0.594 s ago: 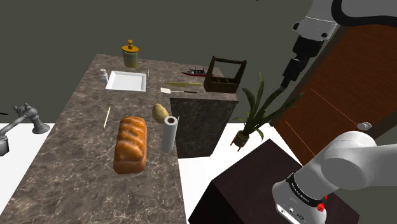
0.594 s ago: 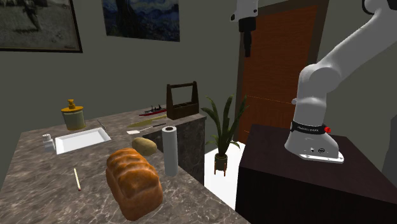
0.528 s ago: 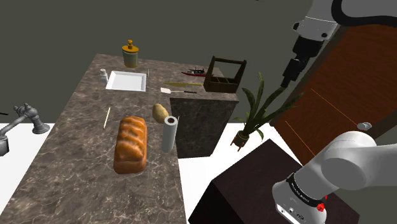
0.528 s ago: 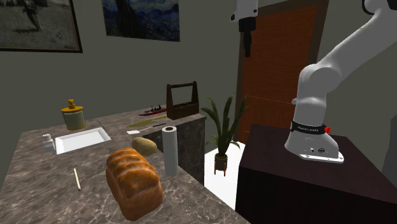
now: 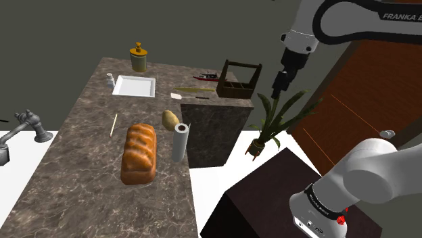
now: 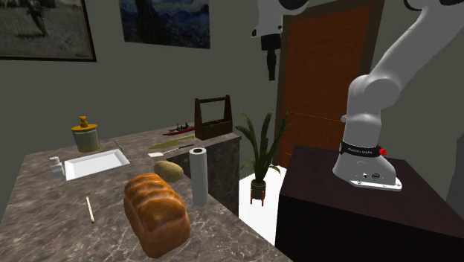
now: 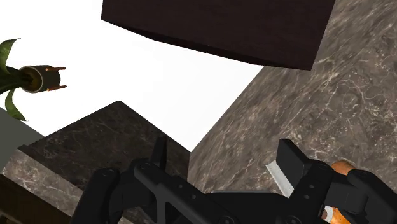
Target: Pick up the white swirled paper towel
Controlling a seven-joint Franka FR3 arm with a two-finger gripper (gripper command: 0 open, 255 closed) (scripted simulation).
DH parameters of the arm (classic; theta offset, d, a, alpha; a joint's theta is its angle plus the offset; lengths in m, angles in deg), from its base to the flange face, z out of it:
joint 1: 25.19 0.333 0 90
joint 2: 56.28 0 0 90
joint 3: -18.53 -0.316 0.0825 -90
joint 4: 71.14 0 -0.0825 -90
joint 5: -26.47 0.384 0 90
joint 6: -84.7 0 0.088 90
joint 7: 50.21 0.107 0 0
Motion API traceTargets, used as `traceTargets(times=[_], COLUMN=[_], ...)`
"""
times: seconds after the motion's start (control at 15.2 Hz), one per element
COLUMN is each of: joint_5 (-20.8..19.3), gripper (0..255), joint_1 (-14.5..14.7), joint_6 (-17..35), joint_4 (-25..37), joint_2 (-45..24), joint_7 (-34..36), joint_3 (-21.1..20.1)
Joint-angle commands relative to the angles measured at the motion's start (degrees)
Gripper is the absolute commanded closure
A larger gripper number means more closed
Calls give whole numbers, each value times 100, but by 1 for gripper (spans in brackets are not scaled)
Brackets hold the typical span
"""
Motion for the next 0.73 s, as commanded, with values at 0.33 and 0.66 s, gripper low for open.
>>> traceTargets(times=[0.33,0.66], joint_5=[169,183], gripper=[0,0], joint_1=[292,467], joint_6=[1072,1725], joint_4=[144,453], joint_2=[-1109,-2000], joint_7=[116,210], joint_3=[-358,-612])
